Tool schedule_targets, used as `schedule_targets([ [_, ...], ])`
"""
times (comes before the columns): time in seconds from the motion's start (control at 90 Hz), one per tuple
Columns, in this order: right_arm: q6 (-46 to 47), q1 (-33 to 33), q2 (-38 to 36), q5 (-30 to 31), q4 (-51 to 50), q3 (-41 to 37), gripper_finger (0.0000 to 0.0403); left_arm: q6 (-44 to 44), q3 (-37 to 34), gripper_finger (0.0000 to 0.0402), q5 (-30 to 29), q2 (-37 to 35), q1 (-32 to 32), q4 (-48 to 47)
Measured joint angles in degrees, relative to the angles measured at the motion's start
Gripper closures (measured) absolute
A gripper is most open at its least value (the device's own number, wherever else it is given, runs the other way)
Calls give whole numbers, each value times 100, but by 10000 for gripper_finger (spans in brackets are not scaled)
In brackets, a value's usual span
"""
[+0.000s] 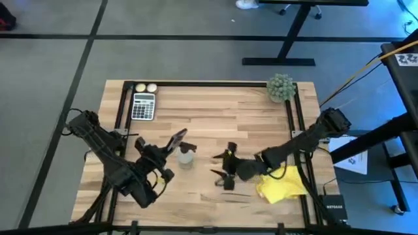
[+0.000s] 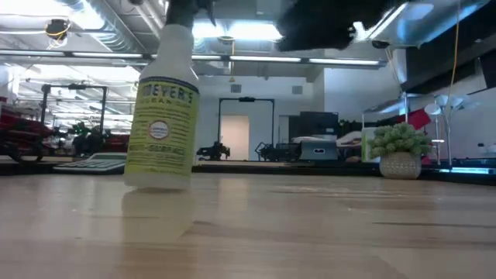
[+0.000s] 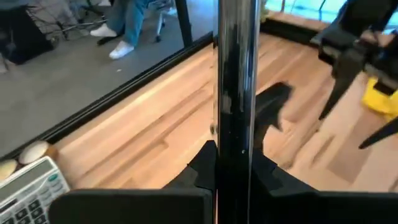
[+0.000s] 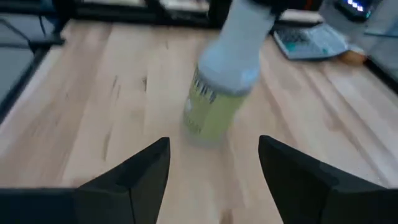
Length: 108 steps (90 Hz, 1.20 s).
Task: Apply microfiber cloth
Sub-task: Spray the back screen of the black cellphone using the spray bottle
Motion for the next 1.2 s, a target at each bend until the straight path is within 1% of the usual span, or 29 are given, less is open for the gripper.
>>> schedule_targets([
  [0.1, -205, -248, 0, -131, 354, 0, 175, 16, -38, 388, 192, -4, 27, 0],
  [0.278, -423, -501, 4, -488, 538, 0, 175, 16, -40, 388, 886, -4, -181, -3],
  [0.411, -723, -744, 4, -514, 852, 0, 175, -30, -163, 388, 925, -7, -274, -4],
  [0.5, -874, -1059, 5, -507, 850, 2, 175, -199, -471, 388, 1041, -2, -241, 10],
  [0.622, -995, -1468, 159, -564, 747, 2, 175, -771, -1147, 388, 1539, 0, -211, 68],
  [0.733, -973, -1768, 541, -1074, 948, 2, 175, -1487, -1840, 388, 1463, 2, -251, 355],
  [0.811, -838, -1861, 865, -1410, 1083, 2, 175, -1537, -2331, 388, 1420, 0, -221, 965],
  [0.889, -816, -1848, 1147, -1454, 1308, 2, 175, -1244, -2789, 388, 1410, 7, -137, 1876],
  [0.989, -818, -1828, 1375, -1520, 1325, 61, 175, -323, -3303, 388, 1378, 4, 36, 3472],
  [1.1, -747, -1790, 1366, -1808, 1079, 67, 175, 1040, -3687, 388, 1606, 11, 249, 5306],
  [1.2, -725, -1754, 1118, -1810, 170, 59, 175, 1931, -3793, 388, 1937, 11, 372, 6437],
])
